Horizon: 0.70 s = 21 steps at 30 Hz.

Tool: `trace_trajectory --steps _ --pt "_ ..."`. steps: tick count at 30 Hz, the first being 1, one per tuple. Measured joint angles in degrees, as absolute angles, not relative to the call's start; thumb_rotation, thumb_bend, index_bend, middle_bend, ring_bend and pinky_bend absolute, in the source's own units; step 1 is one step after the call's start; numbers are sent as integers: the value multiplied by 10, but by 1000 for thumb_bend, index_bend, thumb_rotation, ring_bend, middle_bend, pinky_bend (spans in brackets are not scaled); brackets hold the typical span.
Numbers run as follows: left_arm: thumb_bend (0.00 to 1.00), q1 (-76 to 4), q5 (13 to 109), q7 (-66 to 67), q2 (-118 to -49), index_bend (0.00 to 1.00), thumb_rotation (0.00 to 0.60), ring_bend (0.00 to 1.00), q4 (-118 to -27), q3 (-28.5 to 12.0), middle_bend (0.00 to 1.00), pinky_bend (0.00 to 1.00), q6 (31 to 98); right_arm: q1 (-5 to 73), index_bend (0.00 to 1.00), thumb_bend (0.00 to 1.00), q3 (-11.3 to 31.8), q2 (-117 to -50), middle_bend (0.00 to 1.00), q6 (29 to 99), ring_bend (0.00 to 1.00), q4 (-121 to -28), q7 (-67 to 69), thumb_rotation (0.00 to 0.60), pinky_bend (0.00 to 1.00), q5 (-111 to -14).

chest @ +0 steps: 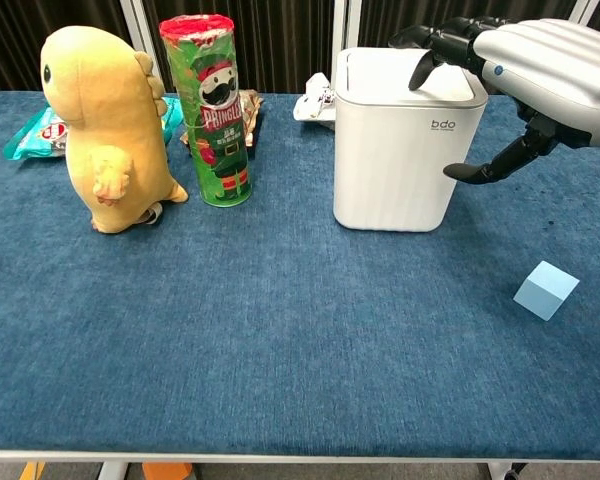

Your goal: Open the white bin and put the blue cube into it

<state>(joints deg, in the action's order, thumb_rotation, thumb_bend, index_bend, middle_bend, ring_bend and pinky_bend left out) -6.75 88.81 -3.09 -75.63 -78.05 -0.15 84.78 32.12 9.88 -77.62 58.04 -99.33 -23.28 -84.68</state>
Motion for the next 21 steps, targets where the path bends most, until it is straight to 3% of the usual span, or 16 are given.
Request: trace_trajectory --steps 8,15,21 --pt "39 -68 890 -32 -757 101 600 0 -779 -3 34 111 849 323 0 141 82 -775 312 580 0 -994 -226 600 0 -838" --pt "40 -69 891 -28 -756 101 600 0 -782 -3 34 111 849 317 0 141 80 -771 113 633 0 -995 -205 600 0 -885" --pt "39 -69 891 -25 -756 101 600 0 -785 -3 34 111 849 288 0 140 59 -753 69 733 0 -1000 -183 600 0 -978"
